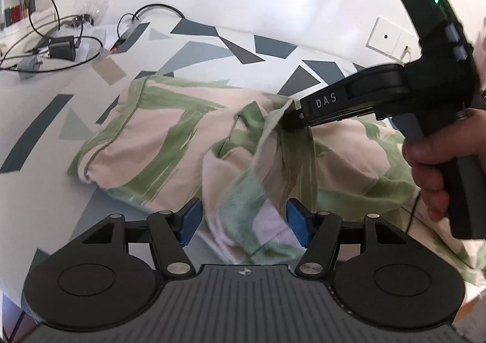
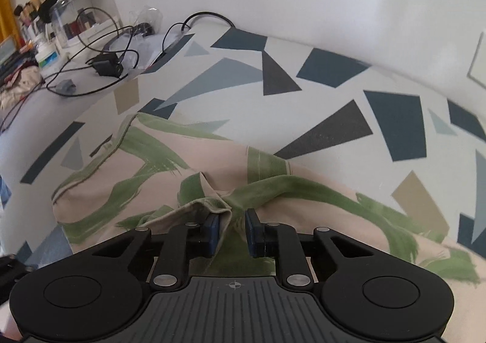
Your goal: Fold clothes
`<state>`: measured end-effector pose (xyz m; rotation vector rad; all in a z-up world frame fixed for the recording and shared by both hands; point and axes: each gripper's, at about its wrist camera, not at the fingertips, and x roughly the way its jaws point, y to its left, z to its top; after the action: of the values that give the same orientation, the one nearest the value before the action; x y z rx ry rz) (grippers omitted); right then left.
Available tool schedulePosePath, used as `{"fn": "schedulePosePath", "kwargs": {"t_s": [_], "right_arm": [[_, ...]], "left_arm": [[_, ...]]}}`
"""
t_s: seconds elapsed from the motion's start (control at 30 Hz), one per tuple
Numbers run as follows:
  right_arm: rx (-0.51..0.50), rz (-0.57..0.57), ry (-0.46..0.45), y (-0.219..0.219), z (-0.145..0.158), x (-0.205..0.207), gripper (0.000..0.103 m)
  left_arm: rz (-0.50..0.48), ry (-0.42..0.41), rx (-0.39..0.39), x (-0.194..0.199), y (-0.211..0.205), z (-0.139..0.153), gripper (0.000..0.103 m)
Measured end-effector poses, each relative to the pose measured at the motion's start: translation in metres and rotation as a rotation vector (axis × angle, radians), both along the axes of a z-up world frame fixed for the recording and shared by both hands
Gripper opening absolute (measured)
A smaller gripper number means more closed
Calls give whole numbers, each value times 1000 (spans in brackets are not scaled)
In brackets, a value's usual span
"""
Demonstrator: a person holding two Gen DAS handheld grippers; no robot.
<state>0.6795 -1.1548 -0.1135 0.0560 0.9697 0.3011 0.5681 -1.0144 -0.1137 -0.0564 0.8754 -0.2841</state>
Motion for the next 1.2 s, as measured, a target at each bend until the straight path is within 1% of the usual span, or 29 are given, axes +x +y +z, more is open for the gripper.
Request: {"fn": "schedulePosePath", "kwargs": {"t_s": [0.07,0.13,0.2,0.27,0.3,0.37,0.4,0.43,0.47,0.53,0.6,0.63,0.73,0.8,0.83,0.87,0.93,1.07,1.13,1.17,1.2], "right_arm": [[19,-2,8,-1,-1,1,21],[22,10,19,-1,-3,3,24],[31,9,29,-1,-6,5,24],[71,-7,36,-5,-8,7,17],[97,-17,33,-7,-7,8,13],[150,-36,14,-10,-2,7,5],[185,-45,-3,-13,3,6,5],[226,-53,-22,-16,11,3,5],[273,-60,-43,-20,20,1,5],[359,-62,-108,-29,43,-7,4],[408,-61,-192,-37,68,-15,4],[427,-63,-234,-42,81,-19,4],[507,-95,-365,-67,122,-27,4],[539,-137,-437,-91,141,-37,4],[550,-160,-470,-104,149,-42,4],[562,-183,-503,-117,157,-47,4],[588,-237,-552,-146,170,-59,4],[651,-394,-548,-217,173,-100,4],[632,-470,-569,-247,181,-126,4],[610,-502,-595,-260,188,-140,4],[583,-530,-627,-271,198,-153,4]], "left_arm": [[-12,7,11,1,-7,-1,63],[-19,10,55,0,-12,-3,63],[4,19,73,-1,-8,-5,63],[31,29,86,-3,-2,-6,63],[45,33,93,-4,1,-7,62],[53,35,105,-8,6,-5,47],[45,37,101,-9,8,-2,30],[34,39,93,-9,9,1,17],[19,25,89,-10,9,7,16],[-35,-46,109,-11,6,30,12],[-91,-121,134,-11,2,55,10],[-103,-133,87,-8,2,71,10],[-123,-145,-107,3,6,122,10],[-136,-152,-236,10,8,156,10],[-162,-127,-324,14,4,167,10],[-209,-105,-398,15,-7,176,10],[-342,-99,-445,7,-43,185,10],[-592,-85,-498,-12,-120,193,10],[-680,-95,-541,-18,-152,199,10],[-713,-102,-582,-22,-162,203,10],[-739,-106,-639,-23,-169,209,10]]}}
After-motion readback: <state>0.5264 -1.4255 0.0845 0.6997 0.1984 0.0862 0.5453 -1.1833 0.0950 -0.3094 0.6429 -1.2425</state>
